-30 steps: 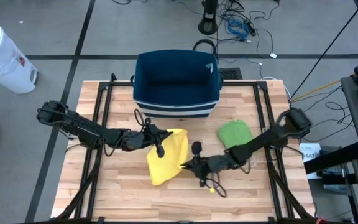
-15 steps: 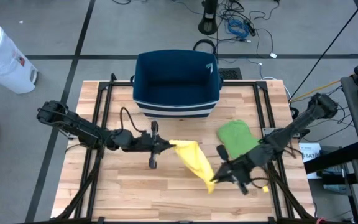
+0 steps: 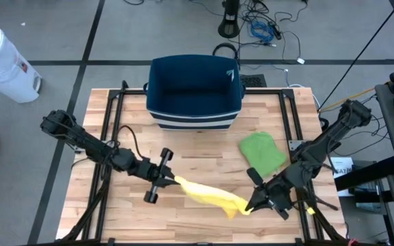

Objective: Fold towel
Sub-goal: Fold the yellow towel

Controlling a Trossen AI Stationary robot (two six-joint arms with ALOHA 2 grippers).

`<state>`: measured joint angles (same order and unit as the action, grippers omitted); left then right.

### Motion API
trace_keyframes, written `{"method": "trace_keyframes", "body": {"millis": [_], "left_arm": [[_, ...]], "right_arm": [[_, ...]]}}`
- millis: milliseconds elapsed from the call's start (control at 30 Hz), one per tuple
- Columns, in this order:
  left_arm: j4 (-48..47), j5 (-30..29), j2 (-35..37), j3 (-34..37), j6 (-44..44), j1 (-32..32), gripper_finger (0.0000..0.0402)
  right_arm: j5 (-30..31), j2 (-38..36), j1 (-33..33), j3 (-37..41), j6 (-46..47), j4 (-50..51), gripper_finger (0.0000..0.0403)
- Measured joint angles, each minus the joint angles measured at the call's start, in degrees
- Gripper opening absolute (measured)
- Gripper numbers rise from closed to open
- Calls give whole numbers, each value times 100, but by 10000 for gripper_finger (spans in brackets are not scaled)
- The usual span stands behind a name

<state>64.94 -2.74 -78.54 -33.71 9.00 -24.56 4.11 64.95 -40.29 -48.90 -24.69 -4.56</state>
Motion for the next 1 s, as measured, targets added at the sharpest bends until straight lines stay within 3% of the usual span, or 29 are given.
{"method": "trace_keyframes", "body": {"millis": [233, 367, 667, 1000], "left_arm": [[-1184, -1329, -23, 0, -514, 481, 0], [-1203, -1372, -390, 0, -1021, 889, 0], [-775, -1384, -1386, 0, -1459, 1407, 0], [-626, -1325, -1425, -2, -1440, 1566, 6]], "right_arm": [[68, 341, 208, 0, 81, 329, 0], [356, 552, 432, 2, 320, 689, 0], [402, 824, 754, 7, 856, 1080, 0], [1698, 808, 839, 4, 2097, 2960, 6]]}}
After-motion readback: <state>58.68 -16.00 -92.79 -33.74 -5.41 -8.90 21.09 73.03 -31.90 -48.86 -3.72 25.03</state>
